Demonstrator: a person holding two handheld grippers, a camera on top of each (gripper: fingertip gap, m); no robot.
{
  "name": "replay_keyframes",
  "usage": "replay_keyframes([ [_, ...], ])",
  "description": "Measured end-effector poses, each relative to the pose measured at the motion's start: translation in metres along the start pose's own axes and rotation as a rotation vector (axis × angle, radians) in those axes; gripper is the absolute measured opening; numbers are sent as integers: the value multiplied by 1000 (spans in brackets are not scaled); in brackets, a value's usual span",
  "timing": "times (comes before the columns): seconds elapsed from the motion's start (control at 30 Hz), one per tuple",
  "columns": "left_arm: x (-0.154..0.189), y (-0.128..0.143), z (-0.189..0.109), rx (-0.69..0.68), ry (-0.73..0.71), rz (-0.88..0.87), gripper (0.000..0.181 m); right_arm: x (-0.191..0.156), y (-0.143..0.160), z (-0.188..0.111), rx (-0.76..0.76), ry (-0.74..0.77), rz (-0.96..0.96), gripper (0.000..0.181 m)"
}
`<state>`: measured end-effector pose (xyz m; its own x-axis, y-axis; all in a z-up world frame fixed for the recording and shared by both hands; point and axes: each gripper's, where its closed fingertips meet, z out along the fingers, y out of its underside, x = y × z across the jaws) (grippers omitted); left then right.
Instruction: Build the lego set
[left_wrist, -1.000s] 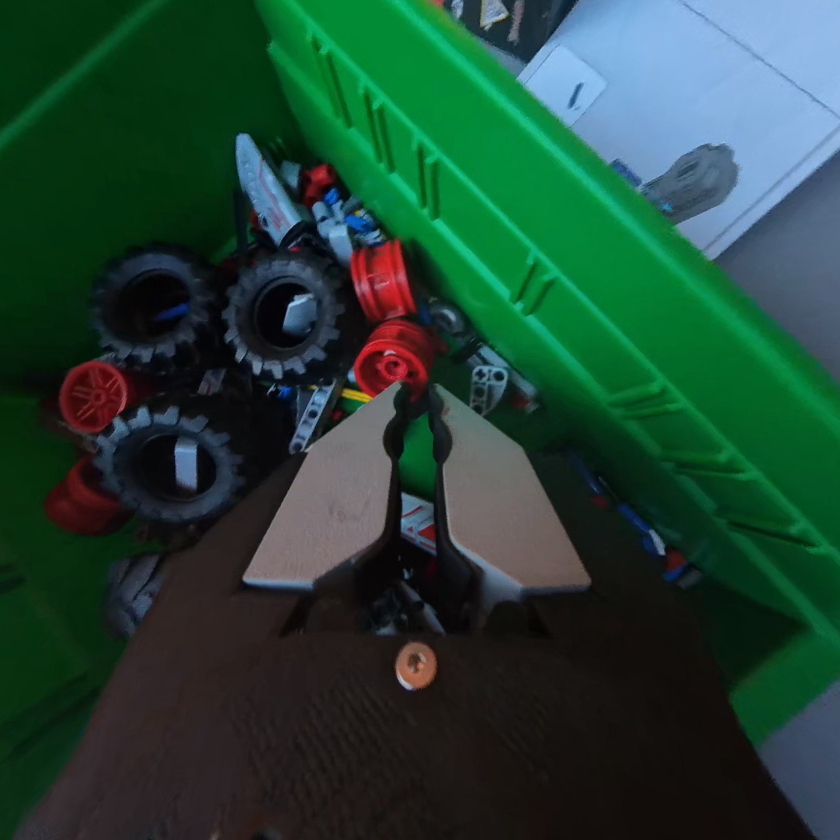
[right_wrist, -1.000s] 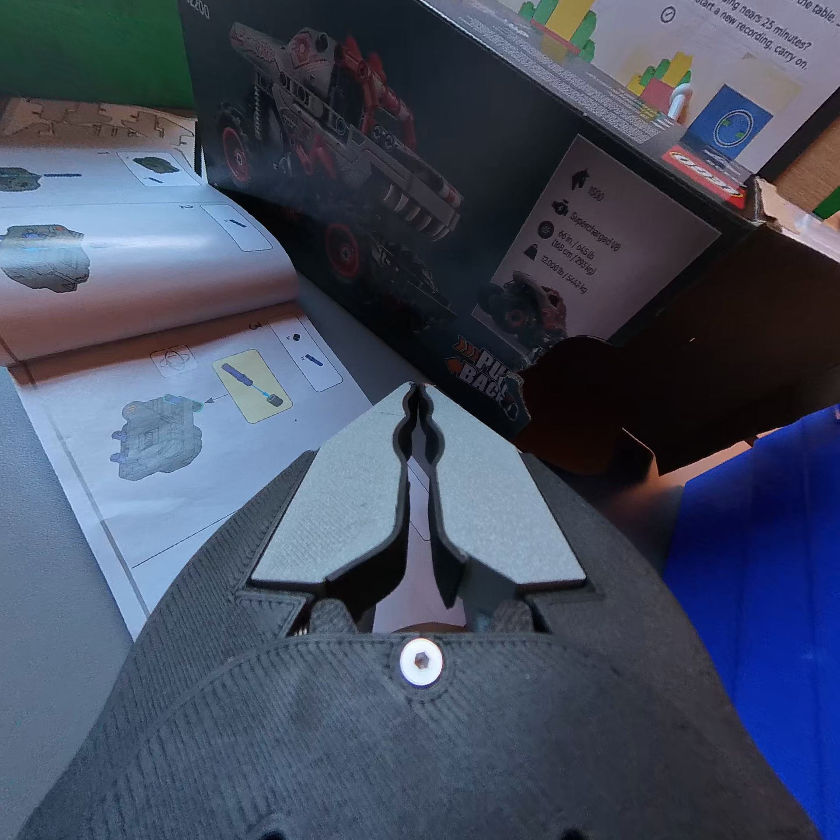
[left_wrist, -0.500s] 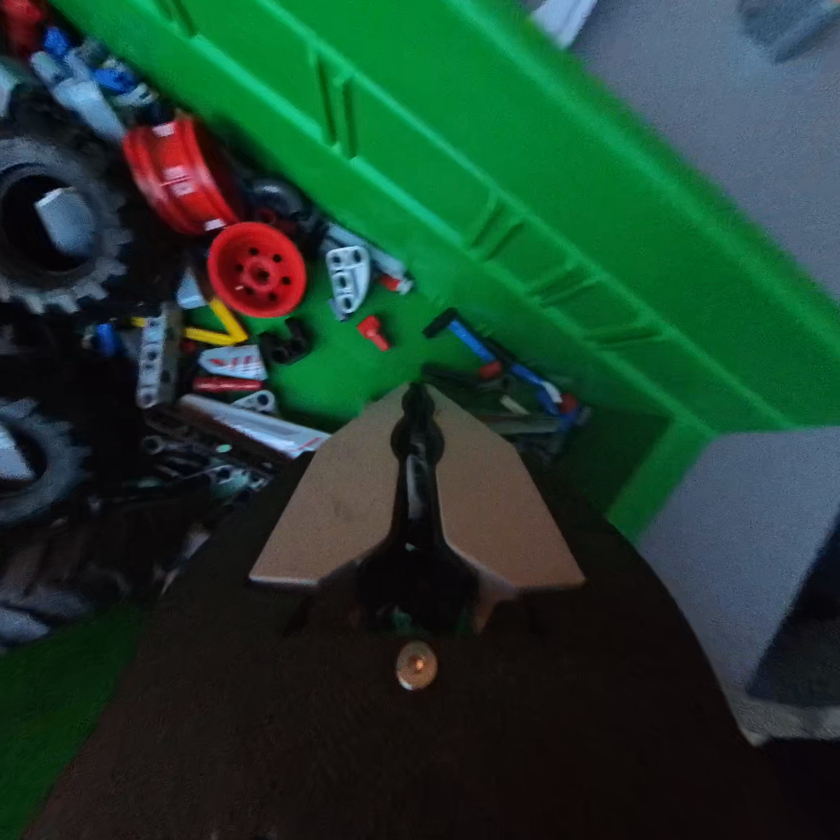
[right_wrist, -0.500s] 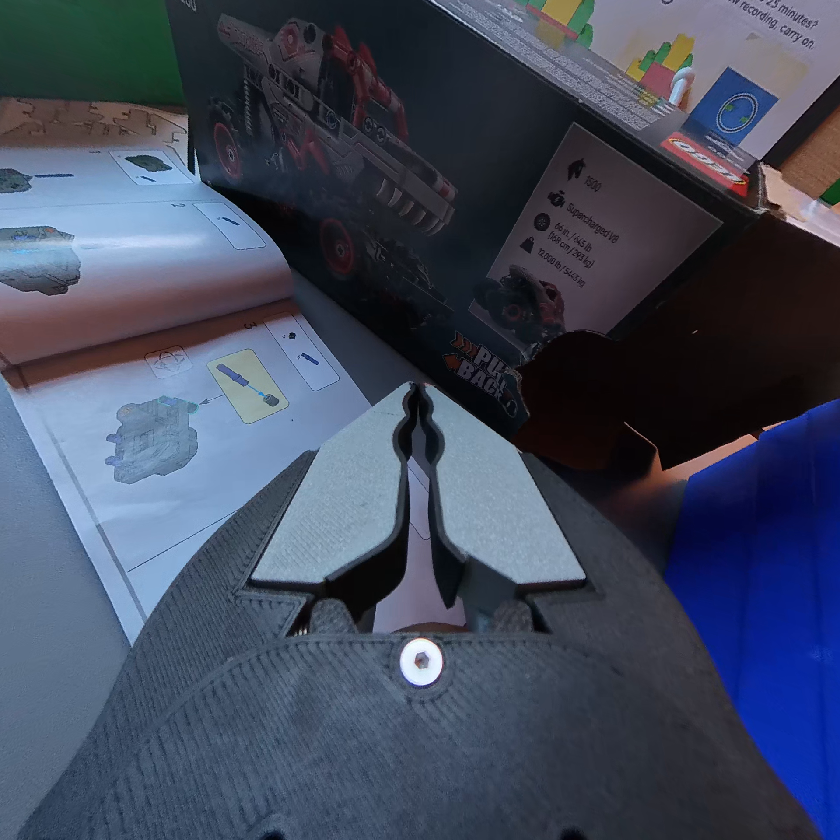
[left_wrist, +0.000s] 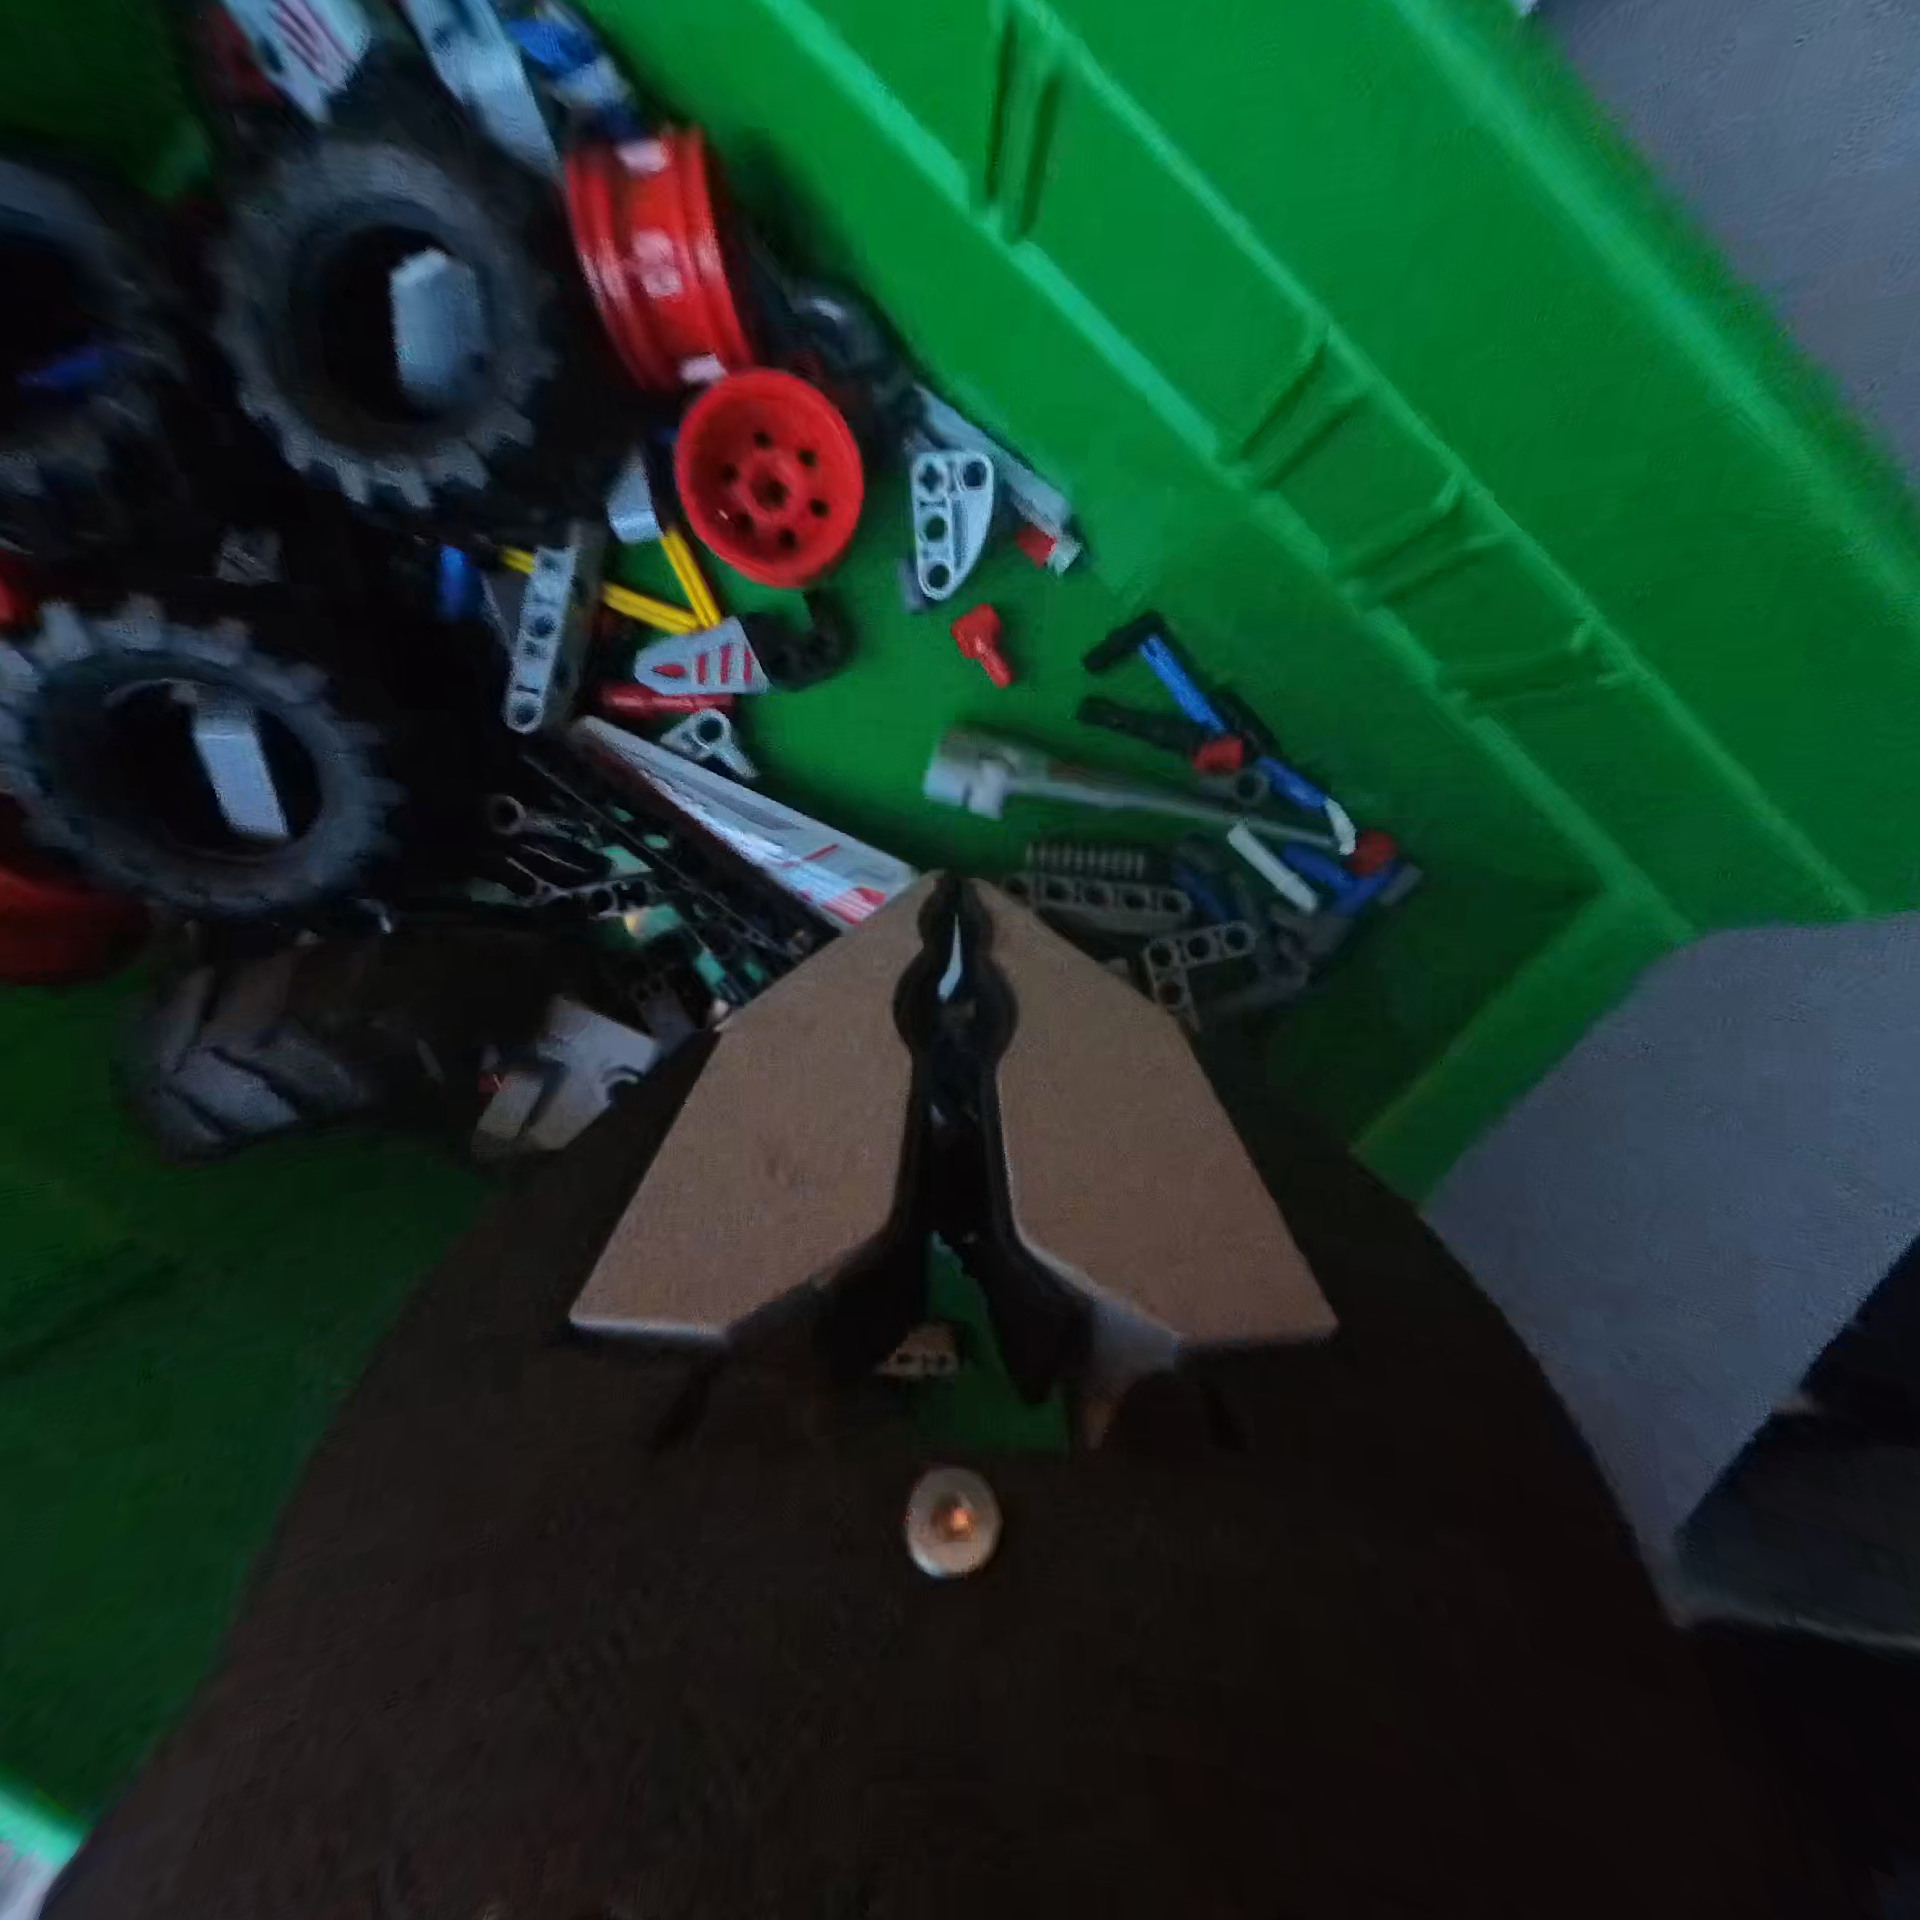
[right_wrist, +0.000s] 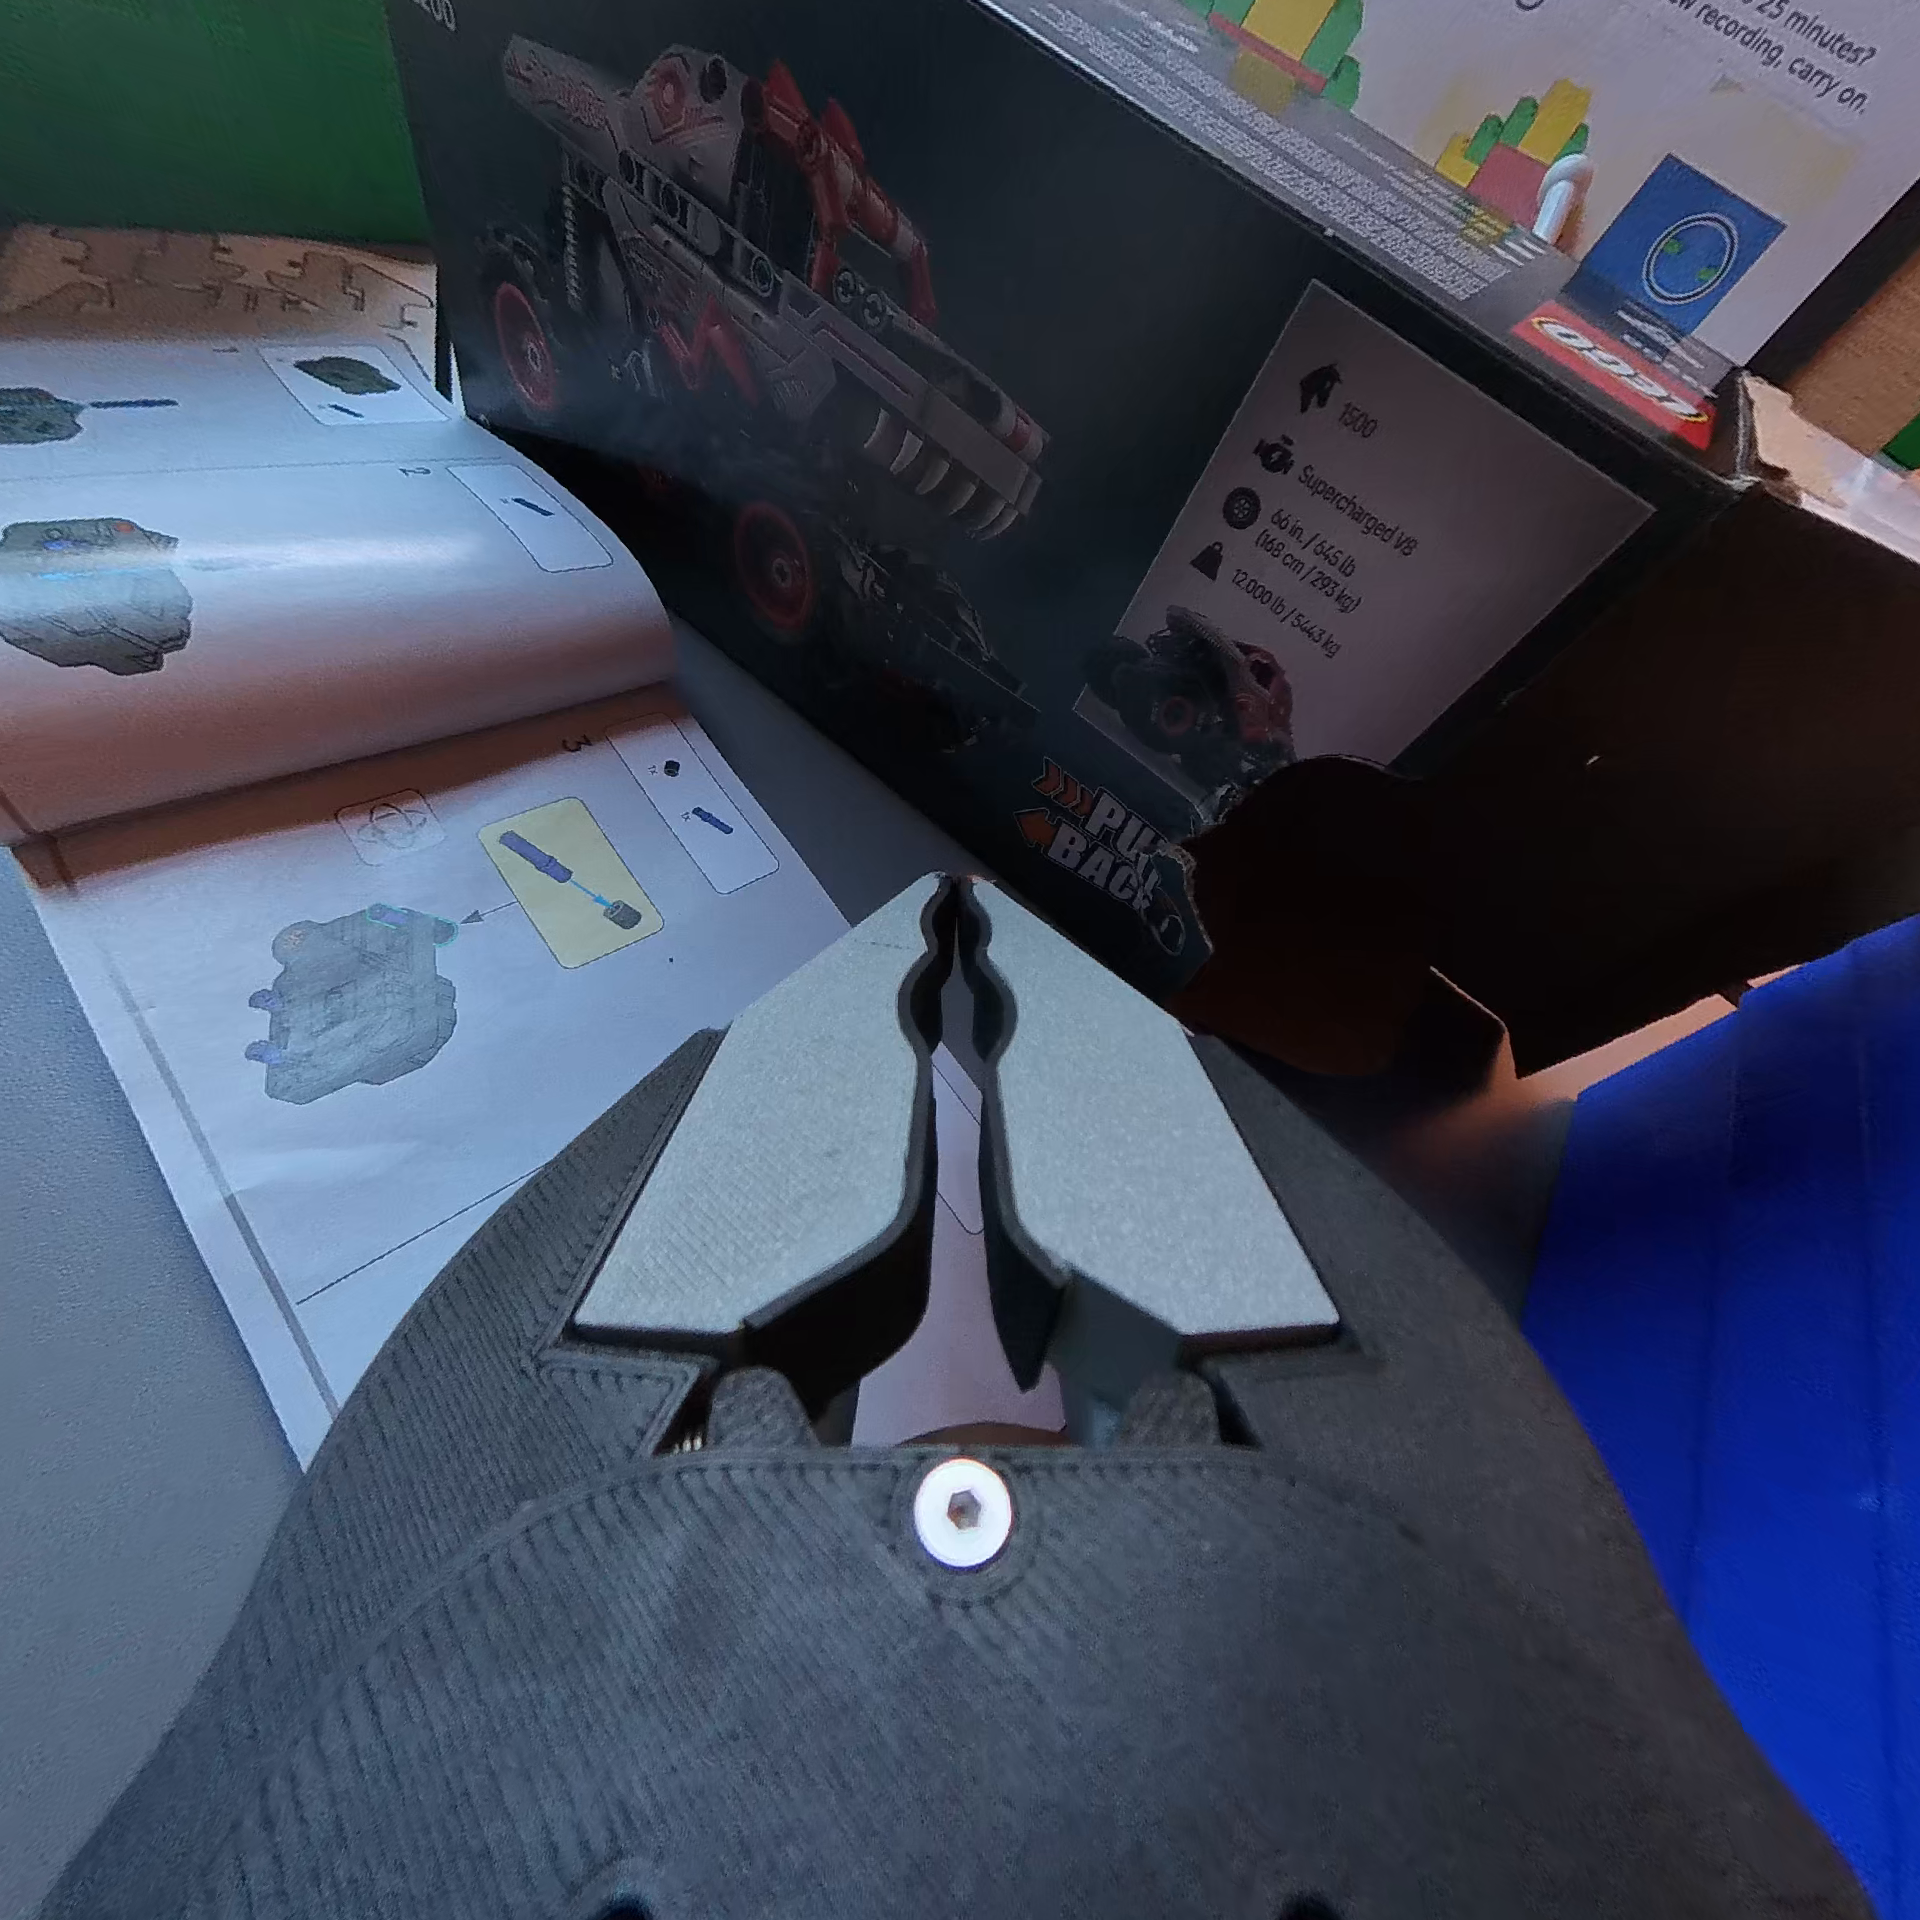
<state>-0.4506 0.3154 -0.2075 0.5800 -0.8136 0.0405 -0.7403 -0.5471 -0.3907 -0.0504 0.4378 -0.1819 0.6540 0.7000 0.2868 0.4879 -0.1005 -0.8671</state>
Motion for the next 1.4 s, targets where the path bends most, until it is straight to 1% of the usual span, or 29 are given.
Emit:
replay_keyframes([
  [0.03,6,5,4,-41,16,26,0,0,0,0,0,0,-2,0],
  [0.1,21,10,8,-76,80,62,0,-1,0,0,-1,-3,-5,0],
  [0.13,25,11,12,-84,92,74,0,-1,0,0,-2,-5,-6,0],
  [0.17,22,5,15,-56,72,81,0,-1,0,0,-2,-6,-7,0],
  [0.23,-5,-13,21,-6,-81,75,0,-2,0,1,-2,-7,-9,0],
  [0.3,-24,-23,19,45,-182,64,0,-2,0,0,0,-10,-10,0],
  [0.33,-32,-28,13,80,-214,38,0,-2,0,0,2,-11,-11,0],
  [0.4,-40,-34,-3,152,-228,-35,0,-3,-1,0,6,-14,-11,0],
  [0.43,-45,-32,-9,164,-235,-76,0,-3,-1,0,6,-15,-10,0],
  [0.47,-51,-24,-13,140,-259,-115,0,-3,-1,0,6,-15,-10,0],
  [0.53,-72,-11,-18,86,-388,-165,0,-3,-1,0,6,-14,-10,0],
  [0.57,-75,-6,-17,59,-411,-177,0,-3,-1,0,6,-14,-10,0],
  [0.67,-60,10,0,-46,-324,-170,0,-3,0,0,3,-13,-13,0],
  [0.7,-53,10,3,-52,-288,-145,0,-3,0,0,2,-12,-14,0],
  [0.73,-39,11,9,-70,-202,-126,0,-3,0,0,1,-11,-14,0],
  [0.8,-17,-5,15,10,-78,-70,0,-3,0,1,-1,-11,-14,0],
  [0.83,-14,-9,17,23,-57,-68,0,-3,0,1,-2,-11,-14,0],
  [0.87,-22,-14,17,38,-106,-75,0,-3,0,1,-2,-11,-14,0],
  [0.93,-37,-22,8,95,-207,-84,0,-3,0,0,1,-12,-15,0],
  [1.03,-51,-50,-26,321,-285,-120,0,-3,-1,0,3,-14,-17,0],
  [1.13,-60,-63,-58,492,-334,-172,0,-4,-1,0,3,-16,-18,0],
  [1.2,-65,-61,-65,526,-361,-197,0,-4,-1,0,3,-17,-17,0],
  [1.4,-68,-61,-67,577,-353,-258,0,-4,-1,0,3,-20,-20,0],
])
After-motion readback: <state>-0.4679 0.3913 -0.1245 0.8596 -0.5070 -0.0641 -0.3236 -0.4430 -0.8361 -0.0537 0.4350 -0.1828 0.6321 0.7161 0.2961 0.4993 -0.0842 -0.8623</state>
